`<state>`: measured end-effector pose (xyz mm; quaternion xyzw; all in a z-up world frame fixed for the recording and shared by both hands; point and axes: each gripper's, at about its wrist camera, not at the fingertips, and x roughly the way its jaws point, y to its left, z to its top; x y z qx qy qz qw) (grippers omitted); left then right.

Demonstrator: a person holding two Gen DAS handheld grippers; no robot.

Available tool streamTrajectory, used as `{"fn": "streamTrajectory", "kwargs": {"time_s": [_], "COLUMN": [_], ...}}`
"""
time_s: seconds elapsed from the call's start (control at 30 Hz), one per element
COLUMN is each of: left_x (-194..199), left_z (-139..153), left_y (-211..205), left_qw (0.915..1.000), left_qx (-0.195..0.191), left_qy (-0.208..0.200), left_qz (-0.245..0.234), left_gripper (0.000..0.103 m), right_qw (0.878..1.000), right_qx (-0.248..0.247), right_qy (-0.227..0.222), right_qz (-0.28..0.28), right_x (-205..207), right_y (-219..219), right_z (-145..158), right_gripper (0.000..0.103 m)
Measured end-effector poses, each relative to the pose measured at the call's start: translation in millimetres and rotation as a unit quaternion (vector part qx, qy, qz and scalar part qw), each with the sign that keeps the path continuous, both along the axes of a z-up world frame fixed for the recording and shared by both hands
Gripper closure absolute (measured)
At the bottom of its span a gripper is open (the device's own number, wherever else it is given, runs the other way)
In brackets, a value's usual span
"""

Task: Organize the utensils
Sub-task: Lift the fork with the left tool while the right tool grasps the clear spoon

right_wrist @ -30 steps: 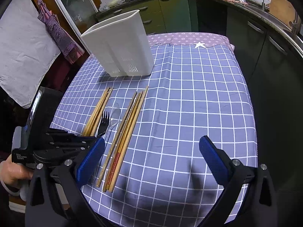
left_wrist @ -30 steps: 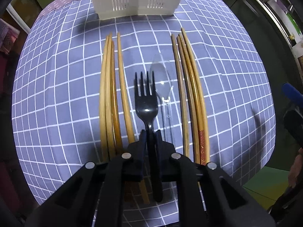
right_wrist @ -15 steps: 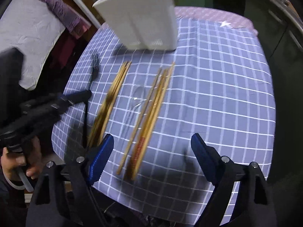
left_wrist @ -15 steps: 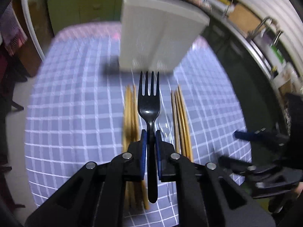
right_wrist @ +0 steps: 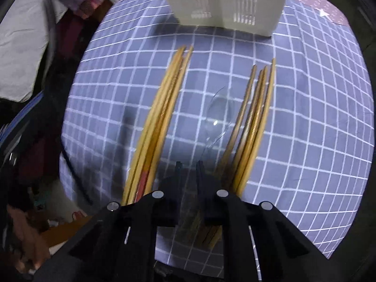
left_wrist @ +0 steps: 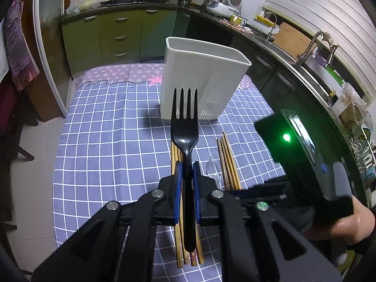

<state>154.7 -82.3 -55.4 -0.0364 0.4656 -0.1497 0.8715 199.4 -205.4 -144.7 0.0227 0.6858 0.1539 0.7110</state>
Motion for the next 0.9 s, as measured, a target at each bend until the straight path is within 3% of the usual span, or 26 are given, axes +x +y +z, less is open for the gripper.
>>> {"fn": "streamTrajectory", "kwargs": {"time_s": [0.63,0.73,0.9], "left_x": [1.4,2.2,5.5], "left_z": [1.4,4.9,21.0], "left_y": [9.1,8.5,9.6], "left_qw": [0.9999,0.9998,0.9995], "left_qx": [-0.005,-0.004,-0.013], "left_qy": [-0.005,-0.008,-0.023], "left_qz": [-0.015,-0.016,-0.017], "left_gripper": [0.094,0.094,0.094], "right_qw": [0.998,0.998,1.000], "right_qx": [-0.042,-0.050,0.002], "right_qy": [0.031,0.022,-0.009], "right_qz": [-0.018,-0.014,-0.008], "right_x": [19.7,18.7,9.7], "right_y": [12.8,16.5,12.5], "right_z": [-28.6,-30.4,-17.2], "right_gripper": [0.087,0.092,0.093]}}
